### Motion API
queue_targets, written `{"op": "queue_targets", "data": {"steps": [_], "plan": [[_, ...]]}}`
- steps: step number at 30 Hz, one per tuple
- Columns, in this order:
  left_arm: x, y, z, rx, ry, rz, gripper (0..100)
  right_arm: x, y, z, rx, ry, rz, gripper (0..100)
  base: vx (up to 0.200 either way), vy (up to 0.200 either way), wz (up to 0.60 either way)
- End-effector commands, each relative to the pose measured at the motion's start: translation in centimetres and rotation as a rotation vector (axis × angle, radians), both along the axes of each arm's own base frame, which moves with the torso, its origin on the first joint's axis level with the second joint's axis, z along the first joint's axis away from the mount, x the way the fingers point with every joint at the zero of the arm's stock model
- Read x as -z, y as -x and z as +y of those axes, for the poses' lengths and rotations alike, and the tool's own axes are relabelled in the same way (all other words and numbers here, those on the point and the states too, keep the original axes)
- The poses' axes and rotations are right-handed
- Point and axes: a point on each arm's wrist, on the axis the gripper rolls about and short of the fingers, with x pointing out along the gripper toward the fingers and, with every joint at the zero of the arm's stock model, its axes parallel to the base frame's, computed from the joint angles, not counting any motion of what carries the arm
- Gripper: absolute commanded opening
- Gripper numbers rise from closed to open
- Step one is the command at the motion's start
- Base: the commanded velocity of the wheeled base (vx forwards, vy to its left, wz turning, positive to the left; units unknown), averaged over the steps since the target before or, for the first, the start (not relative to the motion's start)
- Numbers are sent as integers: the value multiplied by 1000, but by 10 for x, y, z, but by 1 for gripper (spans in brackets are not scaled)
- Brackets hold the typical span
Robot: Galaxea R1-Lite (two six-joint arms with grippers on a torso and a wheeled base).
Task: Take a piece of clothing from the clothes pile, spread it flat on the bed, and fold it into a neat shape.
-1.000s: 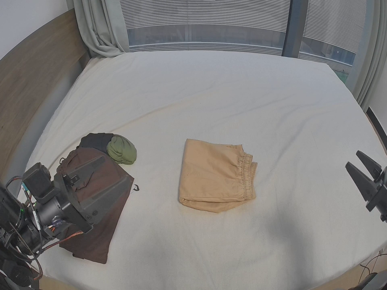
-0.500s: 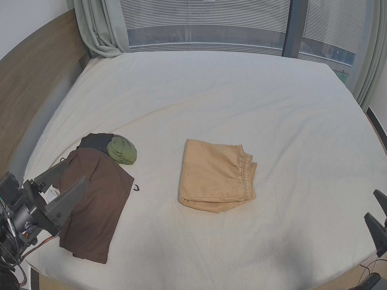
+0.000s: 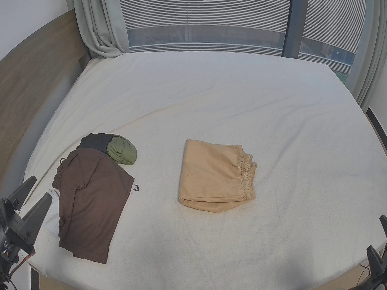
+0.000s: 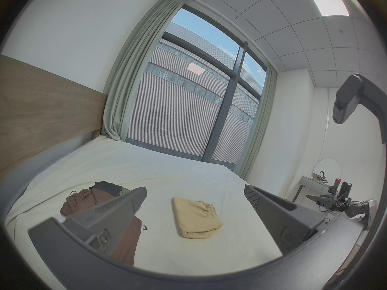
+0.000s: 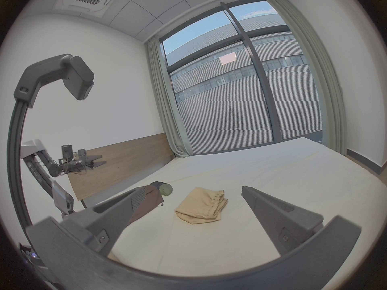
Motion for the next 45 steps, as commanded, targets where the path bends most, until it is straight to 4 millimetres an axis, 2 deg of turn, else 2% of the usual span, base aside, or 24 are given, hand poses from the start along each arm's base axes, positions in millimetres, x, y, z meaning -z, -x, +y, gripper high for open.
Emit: {"op": "queue_targets", "data": {"steps": [1,6,12,17,19,23,28,31,36,41,45], "plan": [[6,31,5,-15,17,-68,100,15,8,1,60,25,-21,100,0,0,0],[21,57,8,-63,11,-68,100,31,6,-4,288,54,102,100,0,0,0],[61,89,8,-127,-24,-21,100,31,5,-9,512,35,118,100,0,0,0],[69,91,9,-161,-41,6,100,31,5,-9,522,51,115,100,0,0,0],[84,91,11,-241,-63,116,100,32,5,-9,537,48,119,100,0,0,0],[82,91,13,-343,-64,93,100,31,5,-10,546,51,116,100,0,0,0],[82,91,14,-372,-77,91,100,31,5,-9,513,81,107,100,0,0,0],[83,91,14,-365,-127,81,100,31,5,-5,367,113,93,100,0,0,0],[84,91,13,-381,-295,43,100,31,5,-6,401,174,78,100,0,0,0],[84,91,14,-399,-261,51,100,30,6,-6,414,125,78,100,0,0,0],[84,91,17,-531,-323,61,100,31,5,-7,442,149,79,100,0,0,0]]}}
